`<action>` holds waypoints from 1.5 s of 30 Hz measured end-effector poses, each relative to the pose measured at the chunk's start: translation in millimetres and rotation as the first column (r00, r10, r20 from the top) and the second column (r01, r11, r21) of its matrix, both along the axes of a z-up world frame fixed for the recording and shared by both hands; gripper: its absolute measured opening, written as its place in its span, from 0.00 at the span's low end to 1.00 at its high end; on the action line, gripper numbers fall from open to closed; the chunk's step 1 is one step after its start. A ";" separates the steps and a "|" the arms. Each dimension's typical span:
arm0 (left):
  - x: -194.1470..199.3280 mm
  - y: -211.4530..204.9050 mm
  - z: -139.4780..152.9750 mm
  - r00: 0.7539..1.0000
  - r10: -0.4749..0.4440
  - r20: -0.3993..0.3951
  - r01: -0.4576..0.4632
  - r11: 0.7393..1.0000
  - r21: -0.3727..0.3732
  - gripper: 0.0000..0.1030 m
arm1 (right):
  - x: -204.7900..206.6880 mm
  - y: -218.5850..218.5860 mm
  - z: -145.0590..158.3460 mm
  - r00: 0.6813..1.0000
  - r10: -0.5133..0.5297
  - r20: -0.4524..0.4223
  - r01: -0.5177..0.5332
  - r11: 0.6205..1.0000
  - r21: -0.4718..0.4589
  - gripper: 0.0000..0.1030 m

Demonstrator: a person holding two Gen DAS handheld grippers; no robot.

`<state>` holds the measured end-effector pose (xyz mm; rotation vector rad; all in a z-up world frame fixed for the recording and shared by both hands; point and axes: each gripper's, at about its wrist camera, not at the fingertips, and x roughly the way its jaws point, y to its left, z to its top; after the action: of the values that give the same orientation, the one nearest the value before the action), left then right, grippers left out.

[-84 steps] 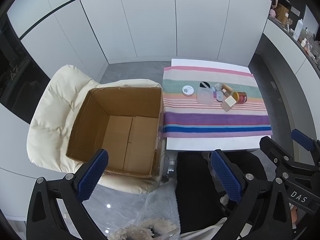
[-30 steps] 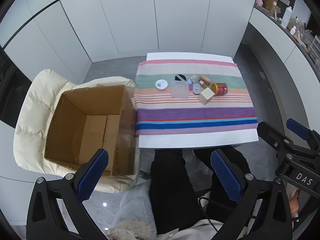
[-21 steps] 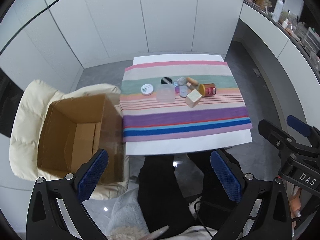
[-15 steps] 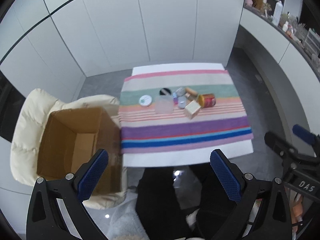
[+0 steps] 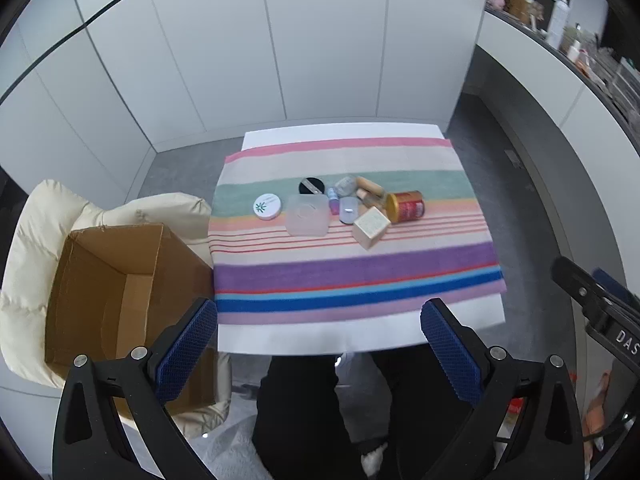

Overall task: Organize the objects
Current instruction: 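Grasp the clear square case with left tool while right tool grasps beige cube box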

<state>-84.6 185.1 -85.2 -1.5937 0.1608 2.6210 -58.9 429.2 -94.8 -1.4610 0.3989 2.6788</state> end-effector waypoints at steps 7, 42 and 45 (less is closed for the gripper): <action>-31.4 -2.7 -40.2 1.000 0.011 -0.006 -0.011 1.000 -0.019 0.99 | -19.2 4.1 -28.3 0.999 -0.010 -0.044 0.014 0.996 0.092 1.00; -204.7 -48.1 -277.9 0.988 -0.054 0.146 0.016 0.968 0.249 0.99 | -190.4 -144.6 -255.5 0.858 0.506 -0.088 -0.474 0.846 0.243 0.97; -208.8 -43.7 -284.4 0.986 -0.068 0.154 0.027 0.966 0.256 0.99 | -200.2 -149.8 -270.0 0.861 0.507 -0.050 -0.479 0.840 0.256 0.68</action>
<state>-293.4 141.4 -369.6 -1.6773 -0.1385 2.3497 -259.1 279.4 -364.8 -1.5035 -0.3434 3.0658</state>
